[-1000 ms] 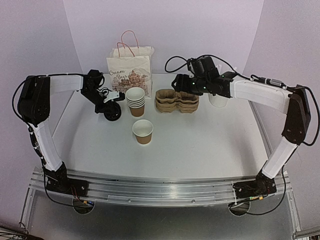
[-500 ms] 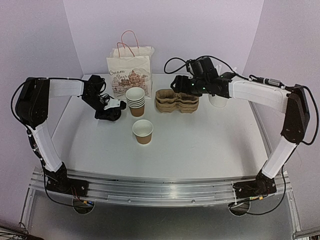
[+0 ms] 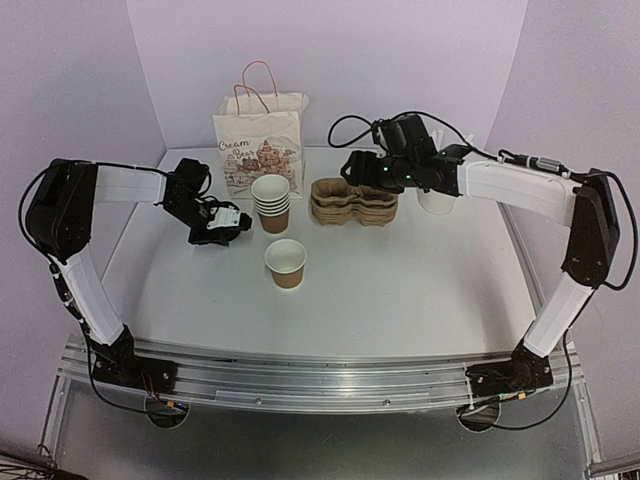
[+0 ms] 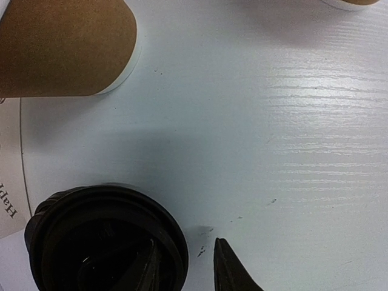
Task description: Pack the takeout coffee
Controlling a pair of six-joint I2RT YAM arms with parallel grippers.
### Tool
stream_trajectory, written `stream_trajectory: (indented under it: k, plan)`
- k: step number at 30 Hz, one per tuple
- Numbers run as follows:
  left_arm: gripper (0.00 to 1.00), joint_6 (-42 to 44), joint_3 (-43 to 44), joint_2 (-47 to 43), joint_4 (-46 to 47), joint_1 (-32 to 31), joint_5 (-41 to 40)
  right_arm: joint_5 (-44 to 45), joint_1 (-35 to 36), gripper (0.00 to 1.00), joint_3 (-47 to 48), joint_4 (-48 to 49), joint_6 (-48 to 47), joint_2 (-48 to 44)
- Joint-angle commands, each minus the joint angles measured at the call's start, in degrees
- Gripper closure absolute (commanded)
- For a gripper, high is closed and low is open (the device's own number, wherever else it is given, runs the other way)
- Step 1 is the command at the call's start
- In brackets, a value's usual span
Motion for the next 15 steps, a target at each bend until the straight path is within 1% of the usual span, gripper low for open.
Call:
stream_trajectory:
  k: [1, 9, 15]
  plan:
    - [0.72, 2.07, -1.95, -3.16, 3.34, -0.33, -0.57, -1.10, 0.17, 0.24, -0.44, 0.39, 0.55, 0.39]
    - [0.75, 3.17, -3.05, -4.10, 5.35, -0.33, -1.49, -1.55, 0.17, 0.24, -0.74, 0.36, 0.29, 0.04]
    - [0.86, 4.06, -3.61, -3.97, 6.00, -0.35, -1.61, -1.98, 0.17, 0.24, -0.73, 0.40, 0.23, -0.04]
